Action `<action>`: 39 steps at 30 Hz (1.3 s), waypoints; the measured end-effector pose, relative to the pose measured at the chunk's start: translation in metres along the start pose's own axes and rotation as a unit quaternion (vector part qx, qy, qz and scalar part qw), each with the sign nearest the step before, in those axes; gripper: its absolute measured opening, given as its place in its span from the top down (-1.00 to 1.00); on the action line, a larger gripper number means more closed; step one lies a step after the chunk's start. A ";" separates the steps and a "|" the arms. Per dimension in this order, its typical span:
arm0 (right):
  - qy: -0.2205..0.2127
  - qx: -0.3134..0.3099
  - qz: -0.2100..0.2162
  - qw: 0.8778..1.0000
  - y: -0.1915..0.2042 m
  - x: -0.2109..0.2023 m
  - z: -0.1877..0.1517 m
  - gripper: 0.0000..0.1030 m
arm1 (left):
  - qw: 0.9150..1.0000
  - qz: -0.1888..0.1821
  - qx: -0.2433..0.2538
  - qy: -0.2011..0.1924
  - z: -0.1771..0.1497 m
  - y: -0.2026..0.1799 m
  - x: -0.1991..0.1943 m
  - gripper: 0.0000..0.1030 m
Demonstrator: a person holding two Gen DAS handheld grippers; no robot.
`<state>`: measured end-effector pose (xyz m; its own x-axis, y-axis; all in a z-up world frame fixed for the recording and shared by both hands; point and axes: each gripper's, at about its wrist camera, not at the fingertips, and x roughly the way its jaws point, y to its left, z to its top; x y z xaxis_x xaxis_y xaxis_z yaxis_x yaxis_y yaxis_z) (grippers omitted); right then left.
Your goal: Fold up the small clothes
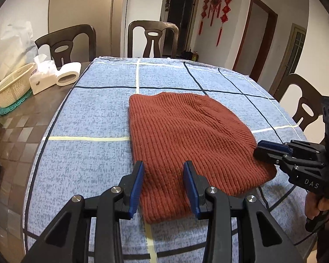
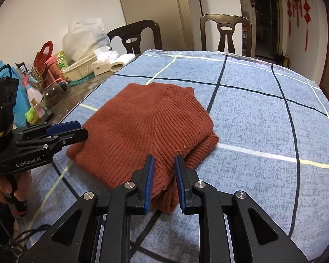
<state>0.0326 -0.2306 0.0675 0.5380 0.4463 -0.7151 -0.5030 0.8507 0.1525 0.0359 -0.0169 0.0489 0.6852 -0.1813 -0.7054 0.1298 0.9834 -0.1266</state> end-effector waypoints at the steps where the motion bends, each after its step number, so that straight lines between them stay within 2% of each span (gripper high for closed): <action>1: 0.002 -0.001 -0.004 1.000 -0.001 0.002 -0.001 0.62 | 1.000 0.001 0.001 0.002 -0.001 0.000 0.002 0.22; 9: 0.006 0.013 0.006 1.000 -0.009 0.006 -0.007 0.61 | 1.000 0.007 0.005 0.007 -0.005 0.001 0.007 0.17; 17: -0.001 0.003 0.001 1.000 -0.004 -0.014 -0.012 0.61 | 1.000 0.013 0.006 0.012 -0.013 0.003 -0.005 0.17; 28: 0.026 0.014 -0.019 0.999 -0.018 -0.014 -0.029 0.61 | 0.999 0.022 0.016 0.019 -0.027 0.006 -0.012 0.17; 39: 0.013 -0.007 -0.018 1.000 -0.009 -0.027 -0.029 0.56 | 0.999 0.036 0.020 0.018 -0.033 0.011 -0.024 0.17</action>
<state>0.0027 -0.2587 0.0658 0.5383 0.4071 -0.7379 -0.4927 0.8624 0.1164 -0.0022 -0.0014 0.0412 0.6681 -0.1086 -0.7361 0.1092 0.9929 -0.0474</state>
